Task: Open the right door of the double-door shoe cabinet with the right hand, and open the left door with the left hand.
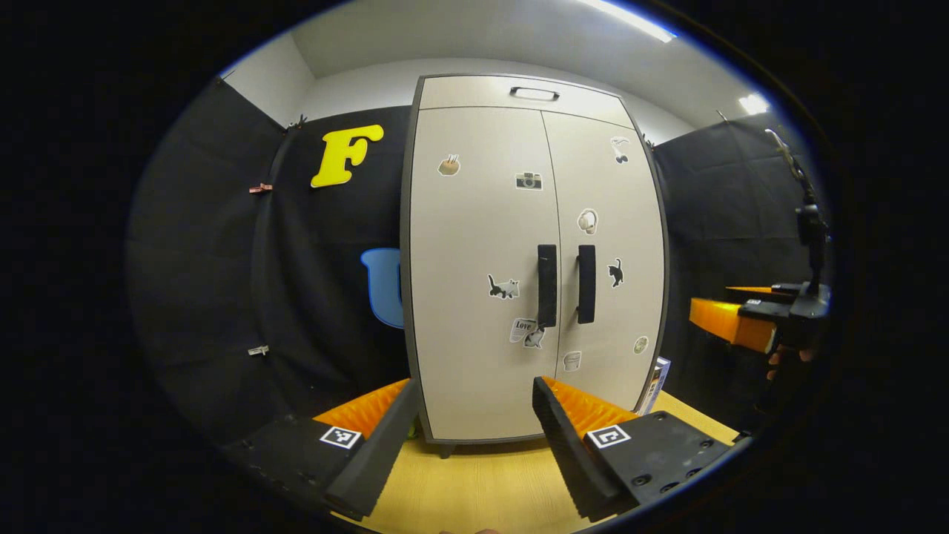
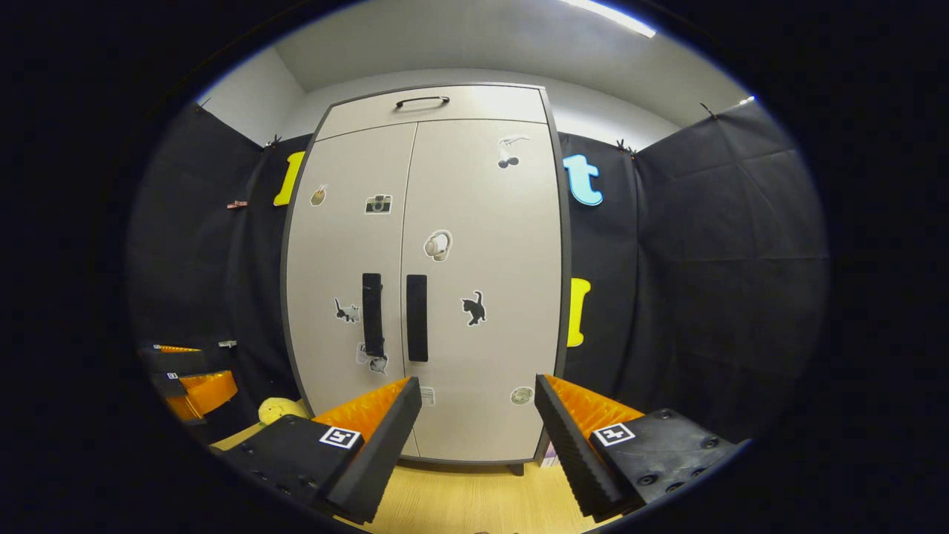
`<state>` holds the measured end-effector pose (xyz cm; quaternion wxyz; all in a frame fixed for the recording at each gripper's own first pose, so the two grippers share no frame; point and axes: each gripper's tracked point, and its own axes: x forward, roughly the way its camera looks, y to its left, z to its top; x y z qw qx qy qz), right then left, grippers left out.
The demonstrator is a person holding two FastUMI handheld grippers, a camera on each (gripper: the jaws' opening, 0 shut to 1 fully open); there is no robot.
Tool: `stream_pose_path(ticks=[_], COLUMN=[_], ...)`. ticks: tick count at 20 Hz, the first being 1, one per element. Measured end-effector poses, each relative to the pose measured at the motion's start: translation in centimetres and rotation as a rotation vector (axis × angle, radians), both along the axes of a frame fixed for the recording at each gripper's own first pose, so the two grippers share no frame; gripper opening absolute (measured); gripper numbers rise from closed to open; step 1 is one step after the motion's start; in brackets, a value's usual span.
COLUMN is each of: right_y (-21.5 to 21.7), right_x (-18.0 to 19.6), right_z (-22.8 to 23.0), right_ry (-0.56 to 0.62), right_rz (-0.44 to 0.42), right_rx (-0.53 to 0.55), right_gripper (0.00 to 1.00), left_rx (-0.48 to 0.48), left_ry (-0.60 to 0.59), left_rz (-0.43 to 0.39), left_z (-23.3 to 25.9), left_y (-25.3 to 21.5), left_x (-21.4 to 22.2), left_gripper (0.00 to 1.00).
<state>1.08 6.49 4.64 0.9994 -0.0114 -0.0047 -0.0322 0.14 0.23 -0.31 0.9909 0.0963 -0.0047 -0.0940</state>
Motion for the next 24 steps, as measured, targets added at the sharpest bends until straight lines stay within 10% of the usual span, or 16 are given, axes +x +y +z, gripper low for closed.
stream_pose_path(ticks=[24], right_y=[6.7], right_x=[18.8], right_z=[0.9], right_ry=[0.048], right_rz=[0.064], right_rx=[-0.002], right_gripper=[0.98], left_rx=[-0.042], left_ry=[0.025], left_rz=[0.148], left_z=[-1.4], left_y=[5.9], left_x=[-1.6], left_gripper=[0.95])
